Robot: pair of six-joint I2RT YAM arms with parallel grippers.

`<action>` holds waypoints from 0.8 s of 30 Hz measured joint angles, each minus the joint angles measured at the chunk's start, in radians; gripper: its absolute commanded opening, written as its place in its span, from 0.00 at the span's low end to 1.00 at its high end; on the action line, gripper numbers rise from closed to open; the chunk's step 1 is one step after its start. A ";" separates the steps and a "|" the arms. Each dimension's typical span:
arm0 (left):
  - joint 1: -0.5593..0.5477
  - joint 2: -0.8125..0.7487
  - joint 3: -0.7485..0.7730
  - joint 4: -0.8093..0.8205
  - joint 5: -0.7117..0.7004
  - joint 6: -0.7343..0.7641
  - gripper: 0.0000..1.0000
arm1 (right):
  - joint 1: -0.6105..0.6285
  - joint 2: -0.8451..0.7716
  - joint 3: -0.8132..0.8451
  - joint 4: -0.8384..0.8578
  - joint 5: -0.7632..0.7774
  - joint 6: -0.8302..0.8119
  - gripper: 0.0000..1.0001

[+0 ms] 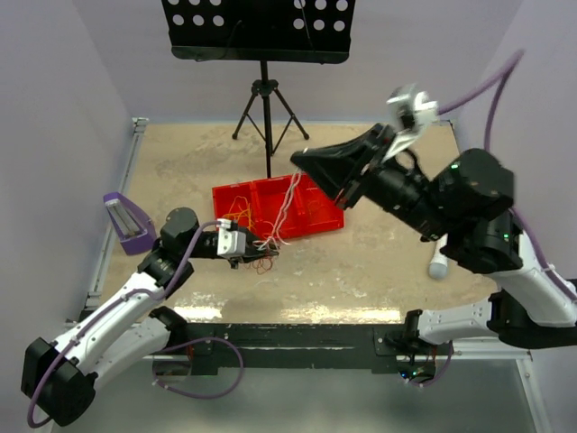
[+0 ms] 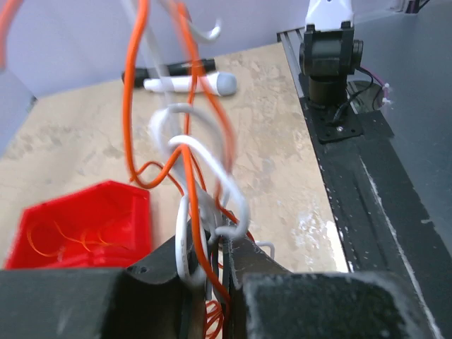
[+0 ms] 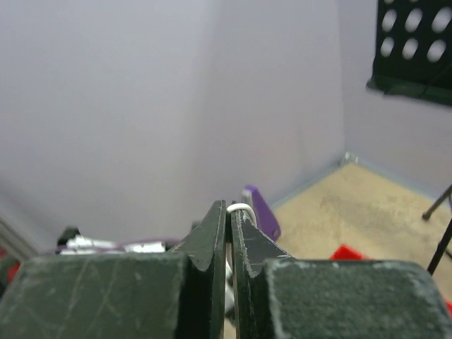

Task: Untangle the cables

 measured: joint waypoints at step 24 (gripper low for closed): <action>0.001 0.026 -0.051 -0.290 -0.079 0.170 0.23 | 0.000 -0.075 0.218 0.247 0.233 -0.114 0.00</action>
